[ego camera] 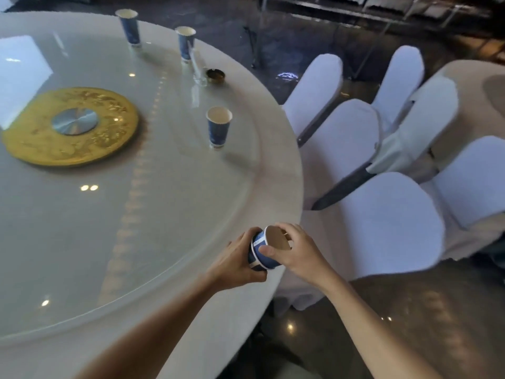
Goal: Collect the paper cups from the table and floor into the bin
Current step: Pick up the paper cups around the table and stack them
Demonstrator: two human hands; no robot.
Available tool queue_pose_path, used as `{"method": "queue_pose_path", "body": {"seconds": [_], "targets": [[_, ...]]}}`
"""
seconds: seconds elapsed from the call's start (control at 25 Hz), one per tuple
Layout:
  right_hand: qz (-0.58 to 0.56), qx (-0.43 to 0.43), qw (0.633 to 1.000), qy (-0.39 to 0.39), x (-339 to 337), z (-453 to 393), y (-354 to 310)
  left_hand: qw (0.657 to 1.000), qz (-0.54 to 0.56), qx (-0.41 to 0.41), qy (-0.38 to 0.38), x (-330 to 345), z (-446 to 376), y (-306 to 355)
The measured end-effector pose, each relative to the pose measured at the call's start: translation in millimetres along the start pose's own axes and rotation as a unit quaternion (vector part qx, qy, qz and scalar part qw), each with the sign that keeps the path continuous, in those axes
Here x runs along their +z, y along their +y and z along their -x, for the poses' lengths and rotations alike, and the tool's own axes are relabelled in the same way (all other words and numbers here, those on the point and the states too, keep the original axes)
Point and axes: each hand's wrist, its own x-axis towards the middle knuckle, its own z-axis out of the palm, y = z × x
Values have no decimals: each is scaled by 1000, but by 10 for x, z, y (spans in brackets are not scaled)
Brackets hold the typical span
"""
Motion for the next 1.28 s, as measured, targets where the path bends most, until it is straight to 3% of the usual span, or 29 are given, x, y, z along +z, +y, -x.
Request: {"method": "queue_pose_path", "body": {"seconds": [0.28,0.64,0.8,1.04,1.16,1.28], "targets": [[-36,74,996,38,-307,311,520,996,8,69,-62,613,-300,372],[1,135,989,-55,-646,419,1036,994,8,16,-104,1288,-342,494],[16,119,988,-92,-878,209,1388,998,-10,-3,-66,1584,-568,599],[30,29,981,-190,-1588,-422,1944,993,53,-65,81,2085,-1078,805],[63,30,972,-223,-1837,-527,2247,991,20,-98,93,2386,-1172,896],[82,38,961,-261,-1968,-676,2427,983,63,-128,115,2641,-1305,898]]}}
